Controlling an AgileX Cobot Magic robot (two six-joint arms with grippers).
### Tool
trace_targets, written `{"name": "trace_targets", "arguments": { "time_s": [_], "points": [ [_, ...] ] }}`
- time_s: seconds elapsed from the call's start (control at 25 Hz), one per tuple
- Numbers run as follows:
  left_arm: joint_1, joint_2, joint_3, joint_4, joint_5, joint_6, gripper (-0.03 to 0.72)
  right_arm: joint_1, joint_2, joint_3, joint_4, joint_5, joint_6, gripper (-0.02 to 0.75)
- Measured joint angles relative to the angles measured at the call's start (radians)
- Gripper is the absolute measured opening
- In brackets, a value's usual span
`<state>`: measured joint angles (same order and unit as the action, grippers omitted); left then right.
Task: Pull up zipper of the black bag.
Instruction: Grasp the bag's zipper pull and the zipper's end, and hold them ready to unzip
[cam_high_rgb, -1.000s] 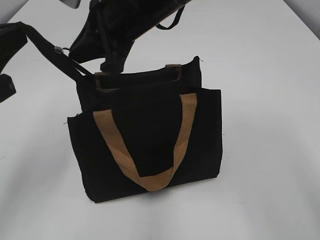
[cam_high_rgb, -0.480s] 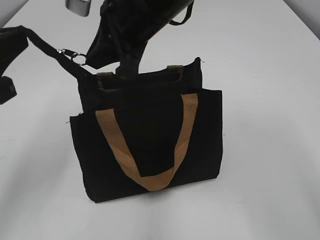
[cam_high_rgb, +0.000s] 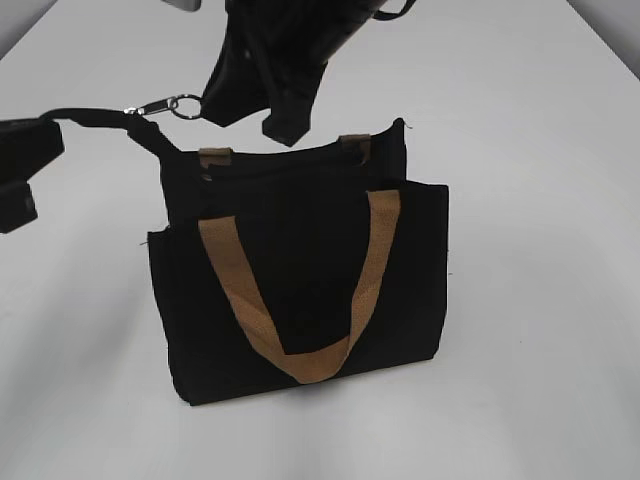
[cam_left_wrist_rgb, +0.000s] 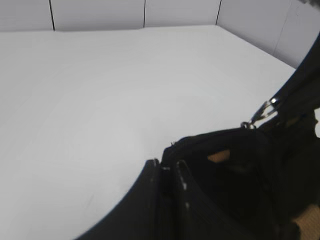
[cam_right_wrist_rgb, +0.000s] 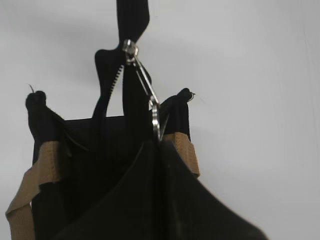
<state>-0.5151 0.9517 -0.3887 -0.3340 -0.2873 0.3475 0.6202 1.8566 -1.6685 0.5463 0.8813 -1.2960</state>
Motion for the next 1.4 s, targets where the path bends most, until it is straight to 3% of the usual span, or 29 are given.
{"name": "trace_targets", "arguments": {
  "time_s": [0.36,0.68,0.96,1.16,1.32,1.4],
  "points": [
    [0.0,-0.052,0.0,-0.14,0.246,0.0,0.025,0.0,-0.026,-0.001,-0.075,0.092,0.063,-0.001],
    [0.021,-0.082,0.0,-0.211,0.353,0.0,0.025,0.001,-0.027,-0.001,-0.182,0.14,0.158,-0.001],
    [0.168,-0.081,0.0,-0.249,0.432,-0.001,0.025,0.0,-0.027,-0.001,-0.259,0.165,0.244,-0.001],
    [0.296,-0.08,0.0,-0.248,0.467,-0.003,0.025,-0.052,-0.027,-0.001,-0.306,0.194,0.289,-0.001],
    [0.326,-0.08,0.0,-0.248,0.493,-0.003,0.025,-0.077,-0.027,-0.001,-0.303,0.198,0.296,-0.001],
    [0.327,-0.08,0.0,-0.248,0.5,-0.003,0.025,-0.077,-0.027,-0.001,-0.247,0.198,0.289,-0.001]
  ]
}}
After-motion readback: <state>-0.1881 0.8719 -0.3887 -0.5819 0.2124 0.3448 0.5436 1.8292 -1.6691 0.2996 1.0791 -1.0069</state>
